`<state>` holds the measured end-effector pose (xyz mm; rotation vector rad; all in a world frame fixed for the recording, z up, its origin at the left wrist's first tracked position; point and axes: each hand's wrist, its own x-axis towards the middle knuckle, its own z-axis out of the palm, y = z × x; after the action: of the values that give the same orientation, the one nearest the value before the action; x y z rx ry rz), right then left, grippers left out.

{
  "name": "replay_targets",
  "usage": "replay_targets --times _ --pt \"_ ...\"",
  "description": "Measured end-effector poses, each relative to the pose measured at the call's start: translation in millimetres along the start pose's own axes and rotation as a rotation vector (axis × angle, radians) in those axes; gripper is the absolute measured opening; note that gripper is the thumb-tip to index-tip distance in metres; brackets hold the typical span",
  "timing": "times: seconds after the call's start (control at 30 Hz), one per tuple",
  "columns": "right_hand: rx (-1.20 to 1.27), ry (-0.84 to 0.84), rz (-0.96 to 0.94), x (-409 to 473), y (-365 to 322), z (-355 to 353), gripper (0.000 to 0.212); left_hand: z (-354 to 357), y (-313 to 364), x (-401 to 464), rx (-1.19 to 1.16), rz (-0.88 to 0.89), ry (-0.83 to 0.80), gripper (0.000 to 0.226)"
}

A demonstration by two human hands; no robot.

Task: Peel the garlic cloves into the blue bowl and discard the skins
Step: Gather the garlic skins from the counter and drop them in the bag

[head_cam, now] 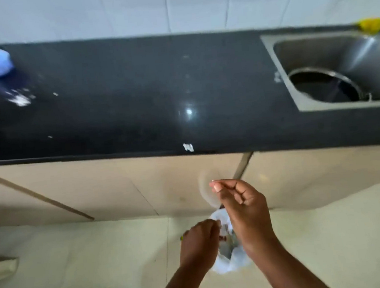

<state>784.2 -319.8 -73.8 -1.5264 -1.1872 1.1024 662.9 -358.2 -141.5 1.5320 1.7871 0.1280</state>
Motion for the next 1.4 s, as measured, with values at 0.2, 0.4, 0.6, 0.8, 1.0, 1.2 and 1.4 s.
replay_targets --times 0.2,0.4,0.6,0.8,1.0,1.2,1.4 --pt "-0.336 0.157 -0.397 30.6 -78.9 27.6 0.029 -99.6 -5.5 -13.5 -0.040 0.268 0.417 0.058" --pt "-0.997 0.214 -0.133 69.5 -46.2 90.7 0.106 -235.9 -59.4 9.6 -0.317 0.560 0.749 0.042" --pt "-1.162 0.235 -0.067 65.5 -77.3 228.3 0.109 -351.0 -152.8 47.1 -0.723 0.438 0.828 0.021" --pt "-1.191 -0.001 -0.099 77.0 -136.1 396.7 0.102 -426.7 -243.9 77.3 -0.722 0.215 0.771 0.024" --pt "-1.097 -0.255 -0.173 114.3 -175.9 499.1 0.096 -452.8 -289.0 98.7 -0.722 0.170 0.798 0.013" --pt "-0.394 -0.267 -0.282 170.9 -192.2 479.9 0.044 -470.0 -287.8 126.3 -0.744 0.206 0.827 0.014" --pt "-0.854 -0.183 -0.210 273.4 -182.9 422.5 0.075 -503.1 -286.4 165.6 -0.858 0.214 0.962 0.034"
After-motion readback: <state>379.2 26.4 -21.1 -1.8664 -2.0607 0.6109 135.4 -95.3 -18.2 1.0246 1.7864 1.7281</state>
